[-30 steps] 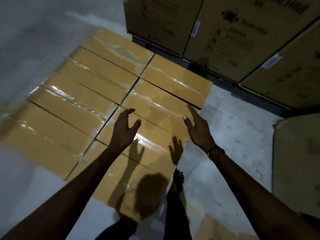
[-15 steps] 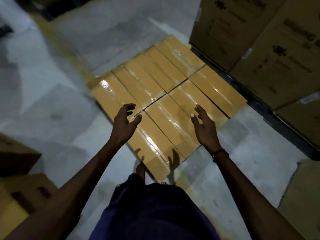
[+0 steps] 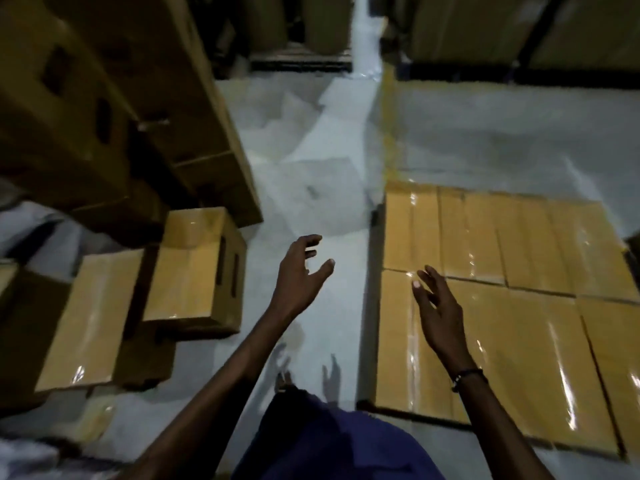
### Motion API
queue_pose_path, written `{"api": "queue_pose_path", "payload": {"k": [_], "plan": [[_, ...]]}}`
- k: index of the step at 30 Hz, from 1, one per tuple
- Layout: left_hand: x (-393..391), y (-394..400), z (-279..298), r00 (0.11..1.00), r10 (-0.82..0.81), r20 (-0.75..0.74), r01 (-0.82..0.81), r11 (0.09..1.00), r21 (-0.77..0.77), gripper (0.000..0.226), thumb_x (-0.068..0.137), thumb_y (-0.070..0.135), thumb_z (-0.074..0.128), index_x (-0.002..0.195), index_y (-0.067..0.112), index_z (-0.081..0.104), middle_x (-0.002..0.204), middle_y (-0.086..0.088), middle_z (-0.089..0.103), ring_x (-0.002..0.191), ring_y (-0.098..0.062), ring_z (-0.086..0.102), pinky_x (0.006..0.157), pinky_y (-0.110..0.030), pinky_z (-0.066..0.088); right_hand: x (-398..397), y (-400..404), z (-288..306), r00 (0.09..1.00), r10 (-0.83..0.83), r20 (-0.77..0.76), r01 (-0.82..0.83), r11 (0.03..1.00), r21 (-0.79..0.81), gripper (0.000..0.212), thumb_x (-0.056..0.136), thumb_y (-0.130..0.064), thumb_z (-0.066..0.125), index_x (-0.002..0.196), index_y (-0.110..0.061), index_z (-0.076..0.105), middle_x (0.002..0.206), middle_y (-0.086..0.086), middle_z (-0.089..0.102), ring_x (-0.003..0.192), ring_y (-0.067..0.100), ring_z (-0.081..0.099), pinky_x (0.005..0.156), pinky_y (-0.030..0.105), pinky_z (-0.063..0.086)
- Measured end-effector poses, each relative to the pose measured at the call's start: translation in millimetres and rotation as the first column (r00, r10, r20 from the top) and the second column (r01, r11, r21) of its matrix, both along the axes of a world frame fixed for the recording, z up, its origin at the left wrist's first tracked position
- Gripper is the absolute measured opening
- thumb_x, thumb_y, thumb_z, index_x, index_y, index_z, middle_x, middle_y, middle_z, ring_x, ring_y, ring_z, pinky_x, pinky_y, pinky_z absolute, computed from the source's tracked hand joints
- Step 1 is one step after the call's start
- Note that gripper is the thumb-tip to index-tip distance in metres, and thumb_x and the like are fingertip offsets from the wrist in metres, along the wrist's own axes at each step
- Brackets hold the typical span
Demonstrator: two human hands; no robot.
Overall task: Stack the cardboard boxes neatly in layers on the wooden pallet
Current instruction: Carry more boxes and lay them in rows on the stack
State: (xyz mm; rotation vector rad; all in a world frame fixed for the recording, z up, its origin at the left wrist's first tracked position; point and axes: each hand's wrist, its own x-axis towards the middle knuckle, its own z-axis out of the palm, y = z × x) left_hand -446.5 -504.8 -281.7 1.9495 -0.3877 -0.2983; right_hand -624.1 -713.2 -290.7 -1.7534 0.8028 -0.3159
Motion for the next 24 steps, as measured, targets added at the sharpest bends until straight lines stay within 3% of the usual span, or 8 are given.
{"api": "queue_pose_path", "payload": {"k": [4,8,11,19,24], "plan": [[38,74,21,0.99,0.138,0.024,-0.137,0.989,-0.05,0.048,0.091,0.036,0.074,0.134,0.037,0.052,0.14,0.016,0.054,0.121,0.002,0.056,0.085,-0.029,0.053,71,53,21,0.988,0.146,0.046,-0.145,0.989,-0.028,0.052,0.102,-0.038,0.057,0.152,-0.027,0.045,0.147,-0.009,0.056,0.124,-0.003,0.057,0.104,0.03,0.046],[75,152,39,0.964,0.265,0.037,-0.261,0.961,-0.09,0.049,0.092,0.031,0.076,0.135,0.028,0.054,0.138,0.011,0.057,0.12,-0.003,0.057,0.088,-0.027,0.053,145,123,34,0.956,0.275,0.1,-0.272,0.961,-0.045,0.054,0.102,-0.039,0.057,0.152,-0.024,0.045,0.145,-0.012,0.054,0.111,-0.026,0.05,0.096,0.017,0.044],[108,218,44,0.947,0.319,0.034,-0.315,0.945,-0.086,0.045,0.092,0.031,0.075,0.131,0.034,0.054,0.136,0.015,0.056,0.12,-0.001,0.056,0.09,-0.033,0.055,201,182,35,0.932,0.347,0.1,-0.343,0.938,-0.053,0.056,0.1,-0.048,0.057,0.152,-0.033,0.043,0.145,-0.02,0.054,0.114,-0.018,0.054,0.103,0.035,0.048],[176,344,49,0.894,0.448,0.019,-0.447,0.893,-0.061,0.048,0.09,0.03,0.076,0.133,0.037,0.054,0.134,0.016,0.056,0.117,0.003,0.057,0.078,-0.022,0.049,304,302,46,0.875,0.469,0.12,-0.462,0.883,-0.082,0.056,0.099,-0.043,0.058,0.152,-0.031,0.042,0.148,-0.015,0.052,0.11,-0.012,0.056,0.098,0.025,0.044],[221,393,55,0.836,0.548,0.036,-0.543,0.835,-0.089,0.049,0.089,0.03,0.077,0.133,0.034,0.056,0.133,0.014,0.059,0.116,0.003,0.058,0.086,-0.032,0.057,363,346,51,0.843,0.528,0.105,-0.519,0.849,-0.101,0.057,0.098,-0.046,0.059,0.151,-0.033,0.043,0.149,-0.017,0.05,0.109,-0.013,0.055,0.104,0.033,0.045]]}}
